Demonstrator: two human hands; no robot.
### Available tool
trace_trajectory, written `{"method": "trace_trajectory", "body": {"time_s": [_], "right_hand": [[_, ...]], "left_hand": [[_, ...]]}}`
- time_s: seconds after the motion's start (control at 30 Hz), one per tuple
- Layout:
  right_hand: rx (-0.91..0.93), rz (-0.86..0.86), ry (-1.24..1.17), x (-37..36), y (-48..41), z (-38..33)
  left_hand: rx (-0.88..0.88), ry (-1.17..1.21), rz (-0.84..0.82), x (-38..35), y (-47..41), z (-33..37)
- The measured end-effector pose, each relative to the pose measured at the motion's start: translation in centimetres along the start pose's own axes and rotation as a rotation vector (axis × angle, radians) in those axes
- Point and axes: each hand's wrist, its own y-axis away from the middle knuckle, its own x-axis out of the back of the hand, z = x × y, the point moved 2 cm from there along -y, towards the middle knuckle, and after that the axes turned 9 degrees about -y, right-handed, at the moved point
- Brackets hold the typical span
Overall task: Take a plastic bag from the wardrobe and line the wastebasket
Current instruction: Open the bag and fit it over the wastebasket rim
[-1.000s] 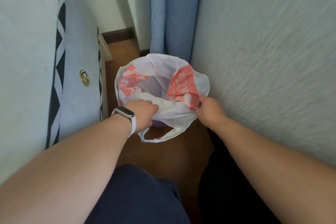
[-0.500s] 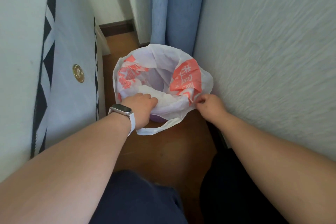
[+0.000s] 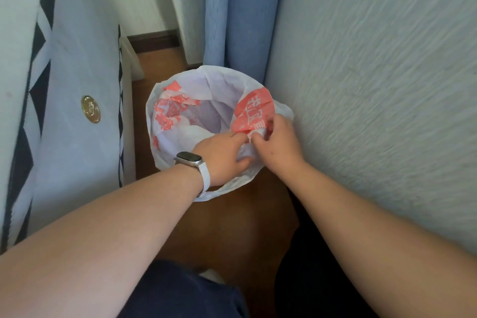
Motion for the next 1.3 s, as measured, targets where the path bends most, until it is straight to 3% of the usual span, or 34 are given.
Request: {"method": "trace_trajectory", "body": {"time_s": [0.1, 0.27, 0.47, 0.8, 1.0, 1.1, 1.17, 1.3], "right_hand": [[-0.128, -0.047, -0.101, -1.1, -0.3, 0.2], [-0.249, -0.035, -0.262, -2.1, -0.6, 0.0], [-0.383, 0.014, -0.464, -2.1, 0.0, 0.4], [-0.318, 0.007, -0.393, -0.8, 0.2, 1.5], [-0.318, -0.217, -0.171, 0.0, 0.9, 1.2], [-0.195, -0.307, 0.062, 0.6, 1.1, 0.1], [-0.035, -0.241, 0.276, 1.3, 0.8, -0.9], [0.346, -0.207, 0.297, 1.5, 0.2, -2.3]], "left_hand": [[-0.005, 0.006, -0.026, -0.3, 0.1, 0.0], [-0.014, -0.240, -0.108, 0.4, 0.4, 0.1], [-0.004, -0.242, -0.137, -0.2, 0.9, -3.0], [0.032, -0.286, -0.122, -0.4, 2.0, -6.4], [0.006, -0.298, -0.152, -0.1, 1.8, -6.0], [-0.066, -0.268, -0.100, 0.4, 1.6, -4.4], [-0.069, -0.234, -0.035, 0.6, 1.2, -3.4], [-0.111, -0.225, -0.080, -0.1, 1.0, -2.5]]}}
